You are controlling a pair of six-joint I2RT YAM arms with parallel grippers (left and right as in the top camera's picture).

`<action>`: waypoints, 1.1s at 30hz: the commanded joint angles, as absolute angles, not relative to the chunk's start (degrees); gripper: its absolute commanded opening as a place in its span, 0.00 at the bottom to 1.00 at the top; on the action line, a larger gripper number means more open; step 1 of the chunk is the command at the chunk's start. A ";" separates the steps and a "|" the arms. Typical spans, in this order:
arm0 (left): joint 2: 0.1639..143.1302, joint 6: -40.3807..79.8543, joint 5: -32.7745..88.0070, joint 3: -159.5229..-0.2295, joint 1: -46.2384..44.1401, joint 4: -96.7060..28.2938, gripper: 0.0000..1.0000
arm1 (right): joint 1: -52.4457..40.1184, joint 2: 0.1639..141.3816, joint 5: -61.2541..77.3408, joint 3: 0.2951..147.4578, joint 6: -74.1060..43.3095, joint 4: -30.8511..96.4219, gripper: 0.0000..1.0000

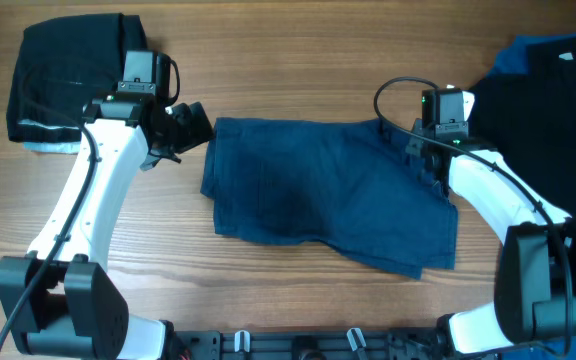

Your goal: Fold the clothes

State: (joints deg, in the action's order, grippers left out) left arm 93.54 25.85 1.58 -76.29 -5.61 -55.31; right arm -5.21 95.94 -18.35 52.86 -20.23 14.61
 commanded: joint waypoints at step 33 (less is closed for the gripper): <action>93.10 25.74 8.54 -75.81 -6.15 -69.45 0.88 | -2.04 100.82 1.30 57.17 -20.93 26.22 0.40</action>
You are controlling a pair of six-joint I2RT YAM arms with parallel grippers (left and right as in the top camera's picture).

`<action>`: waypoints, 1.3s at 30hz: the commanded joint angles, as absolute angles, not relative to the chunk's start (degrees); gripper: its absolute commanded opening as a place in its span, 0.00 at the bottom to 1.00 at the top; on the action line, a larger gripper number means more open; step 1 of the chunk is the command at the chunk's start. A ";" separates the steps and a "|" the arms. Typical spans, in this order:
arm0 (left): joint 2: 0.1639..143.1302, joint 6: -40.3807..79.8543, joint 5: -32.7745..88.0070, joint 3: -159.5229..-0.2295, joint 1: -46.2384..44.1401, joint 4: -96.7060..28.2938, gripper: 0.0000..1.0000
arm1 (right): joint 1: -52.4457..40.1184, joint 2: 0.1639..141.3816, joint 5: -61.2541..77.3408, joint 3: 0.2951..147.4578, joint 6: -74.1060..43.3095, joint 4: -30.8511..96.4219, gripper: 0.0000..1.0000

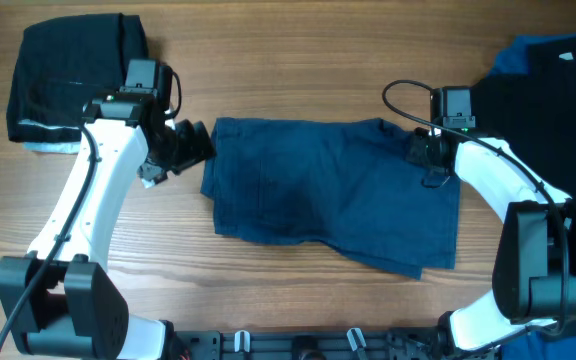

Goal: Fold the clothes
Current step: 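Grasp the near corners of the shorts with both grippers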

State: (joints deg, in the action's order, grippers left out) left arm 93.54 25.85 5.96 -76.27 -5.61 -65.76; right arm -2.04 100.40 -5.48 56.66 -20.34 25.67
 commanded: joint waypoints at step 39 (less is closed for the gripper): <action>87.74 27.46 9.13 -60.62 -19.75 -53.54 1.00 | 12.84 75.66 9.43 39.55 -37.76 57.74 0.64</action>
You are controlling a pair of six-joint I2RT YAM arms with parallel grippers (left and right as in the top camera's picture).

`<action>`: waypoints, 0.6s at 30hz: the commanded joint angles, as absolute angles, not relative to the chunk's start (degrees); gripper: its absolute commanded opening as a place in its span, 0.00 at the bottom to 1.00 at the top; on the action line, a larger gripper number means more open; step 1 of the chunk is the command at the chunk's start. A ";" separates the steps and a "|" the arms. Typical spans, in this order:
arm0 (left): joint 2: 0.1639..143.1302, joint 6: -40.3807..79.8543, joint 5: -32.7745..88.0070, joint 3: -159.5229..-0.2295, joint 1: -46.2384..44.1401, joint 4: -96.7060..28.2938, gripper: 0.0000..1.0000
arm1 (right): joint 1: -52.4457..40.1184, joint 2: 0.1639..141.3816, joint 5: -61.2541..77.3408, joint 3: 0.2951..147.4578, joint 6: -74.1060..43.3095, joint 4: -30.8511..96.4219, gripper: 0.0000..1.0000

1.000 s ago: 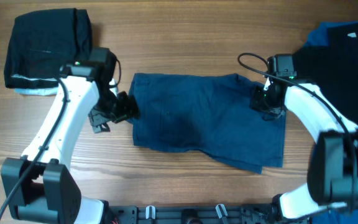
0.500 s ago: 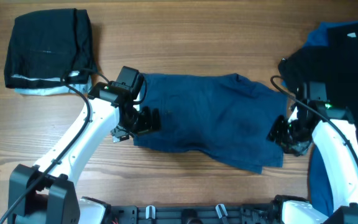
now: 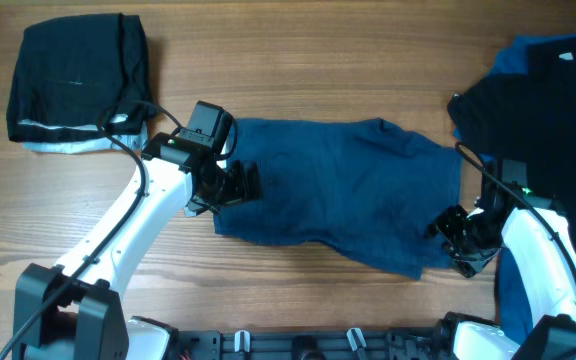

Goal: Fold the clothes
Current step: 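Grasp the near corners of the shorts with both grippers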

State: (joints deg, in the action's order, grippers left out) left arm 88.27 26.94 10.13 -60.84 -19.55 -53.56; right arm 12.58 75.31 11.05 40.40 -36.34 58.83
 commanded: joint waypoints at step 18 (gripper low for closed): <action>87.74 27.46 9.13 -60.62 -19.75 -53.98 1.00 | 12.84 81.32 10.57 33.58 -38.94 50.11 0.66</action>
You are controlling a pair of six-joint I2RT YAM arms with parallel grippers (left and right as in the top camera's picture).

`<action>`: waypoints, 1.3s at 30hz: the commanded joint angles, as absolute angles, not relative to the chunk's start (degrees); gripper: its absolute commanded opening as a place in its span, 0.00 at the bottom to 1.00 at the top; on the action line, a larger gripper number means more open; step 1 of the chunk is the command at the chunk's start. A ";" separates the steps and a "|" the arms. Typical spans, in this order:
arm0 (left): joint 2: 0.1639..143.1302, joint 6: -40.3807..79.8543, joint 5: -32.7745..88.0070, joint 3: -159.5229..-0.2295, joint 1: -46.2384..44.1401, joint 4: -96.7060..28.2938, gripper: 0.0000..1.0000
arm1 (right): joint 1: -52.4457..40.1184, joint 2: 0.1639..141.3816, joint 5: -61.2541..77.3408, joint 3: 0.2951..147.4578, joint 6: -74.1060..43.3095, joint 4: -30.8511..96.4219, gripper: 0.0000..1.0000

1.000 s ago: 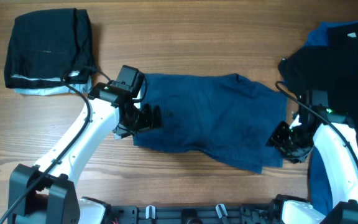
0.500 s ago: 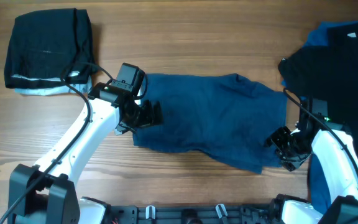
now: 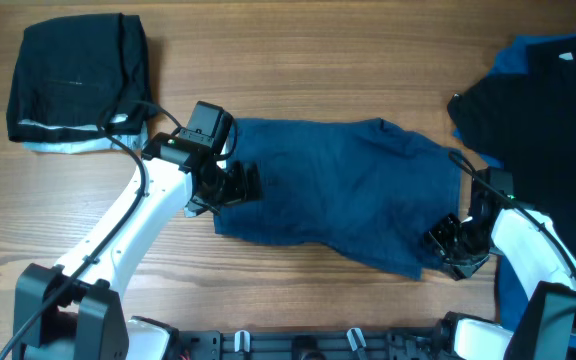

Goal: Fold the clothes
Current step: 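Grasp the near corners of the shorts with both grippers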

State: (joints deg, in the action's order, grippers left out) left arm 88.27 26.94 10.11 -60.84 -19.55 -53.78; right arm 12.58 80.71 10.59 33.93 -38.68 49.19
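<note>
A dark blue garment lies spread flat across the middle of the table, its lower right corner hanging toward the front edge. My left gripper sits low over the garment's left edge, with its fingers dark against the cloth. My right gripper is at the garment's lower right corner, touching or just above the hem. From overhead I cannot make out whether either gripper is open or shut.
A folded black garment lies on a white one at the back left. A pile of black and blue clothes fills the back right, running down the right edge. Bare wood lies along the front edge.
My right gripper has shifted a little left and closer to the garment's lower right corner. The left gripper and the garment look unchanged.
Both grippers were first at the garment's top corners, left and right. They then stood slightly apart from those corners. Later the left was lower on the left edge and the right near the lower right corner, where both remain now.
</note>
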 commanded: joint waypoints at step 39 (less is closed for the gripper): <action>87.88 38.76 14.55 -47.92 -19.70 -46.85 0.82 | 12.82 81.32 11.81 33.89 -30.76 45.65 0.04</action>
State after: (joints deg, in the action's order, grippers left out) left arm 88.16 34.17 13.34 -49.63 -19.55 -47.83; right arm 12.58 80.79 10.55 33.93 -32.64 45.98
